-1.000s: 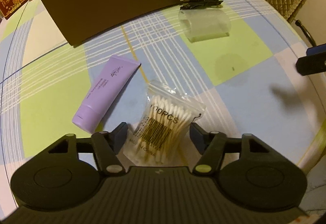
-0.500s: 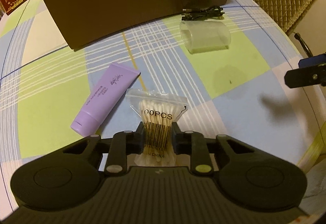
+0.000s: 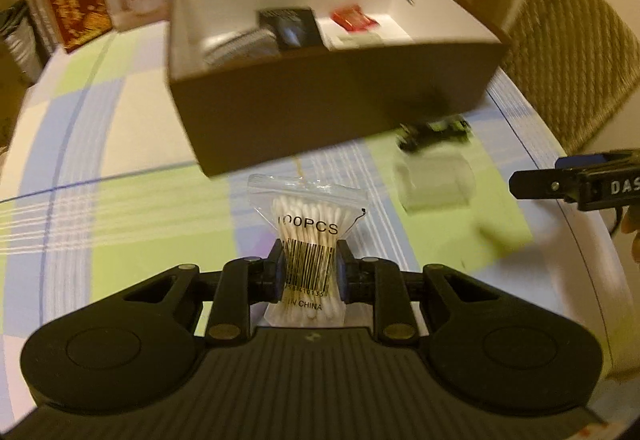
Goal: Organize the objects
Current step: 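Grasp the black USB cable with the right tool while the left tool holds the swab bag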
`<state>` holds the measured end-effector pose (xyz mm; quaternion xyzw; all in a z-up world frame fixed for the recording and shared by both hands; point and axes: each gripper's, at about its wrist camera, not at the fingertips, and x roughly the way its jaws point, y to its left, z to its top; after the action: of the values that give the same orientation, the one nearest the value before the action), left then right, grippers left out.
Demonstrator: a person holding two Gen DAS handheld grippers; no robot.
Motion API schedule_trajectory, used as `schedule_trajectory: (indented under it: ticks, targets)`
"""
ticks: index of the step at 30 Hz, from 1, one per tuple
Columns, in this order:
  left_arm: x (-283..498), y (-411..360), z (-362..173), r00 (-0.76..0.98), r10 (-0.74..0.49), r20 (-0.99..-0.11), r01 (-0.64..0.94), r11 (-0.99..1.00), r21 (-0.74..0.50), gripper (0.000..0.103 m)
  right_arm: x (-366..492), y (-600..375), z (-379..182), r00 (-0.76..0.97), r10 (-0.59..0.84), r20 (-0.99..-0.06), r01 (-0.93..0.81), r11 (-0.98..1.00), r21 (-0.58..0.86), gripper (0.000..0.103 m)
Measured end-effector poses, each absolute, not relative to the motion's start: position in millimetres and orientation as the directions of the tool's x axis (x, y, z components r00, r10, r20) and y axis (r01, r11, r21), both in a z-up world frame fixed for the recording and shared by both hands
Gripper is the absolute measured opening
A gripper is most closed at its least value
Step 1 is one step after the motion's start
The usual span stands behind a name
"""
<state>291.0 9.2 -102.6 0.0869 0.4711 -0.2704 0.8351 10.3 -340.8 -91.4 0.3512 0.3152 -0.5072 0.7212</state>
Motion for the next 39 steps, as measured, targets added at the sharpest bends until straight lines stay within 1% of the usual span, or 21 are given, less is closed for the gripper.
schedule_trajectory:
  ticks: [6, 17, 25, 32, 35, 37, 39]
  targets:
    - [318.8, 27.8, -96.9, 0.448, -0.326, -0.832, 0.450, 0.887, -0.105, 0.020, 15.5, -376.2, -103.1, 0.272, -0.556, -0.786, 0.958, 0.236, 0.164, 0.101]
    - [351.1, 60.0, -106.7, 0.458, -0.251, -0.853, 0.349, 0.933, -0.087, 0.020, 40.9, -418.8, -143.6, 0.222, -0.519, -0.825, 0.963, 0.249, 0.102, 0.101]
    - [364.5, 73.2, -109.5, 0.463, -0.227, -0.857, 0.307, 0.948, -0.085, 0.020, 57.0, -430.8, -168.0, 0.162, -0.513, -0.843, 0.973, 0.224, 0.050, 0.101]
    - [369.2, 76.8, -111.2, 0.460, -0.220, -0.860, 0.297, 0.951, -0.084, 0.020, 64.1, -433.3, -178.5, 0.135, -0.506, -0.852, 0.972, 0.236, 0.014, 0.101]
    - [369.7, 76.5, -111.2, 0.459, -0.221, -0.860, 0.298, 0.951, -0.086, 0.020, 67.4, -432.9, -181.6, 0.105, -0.519, -0.848, 0.971, 0.237, -0.025, 0.100]
    - [369.6, 76.3, -111.2, 0.458, -0.222, -0.861, 0.298, 0.951, -0.087, 0.020, 70.0, -431.1, -181.4, 0.090, -0.533, -0.841, 0.968, 0.245, -0.052, 0.095]
    - [369.1, 75.6, -110.9, 0.458, -0.224, -0.860, 0.300, 0.950, -0.088, 0.020, 70.4, -430.6, -181.1, 0.094, -0.526, -0.846, 0.965, 0.255, -0.052, 0.094]
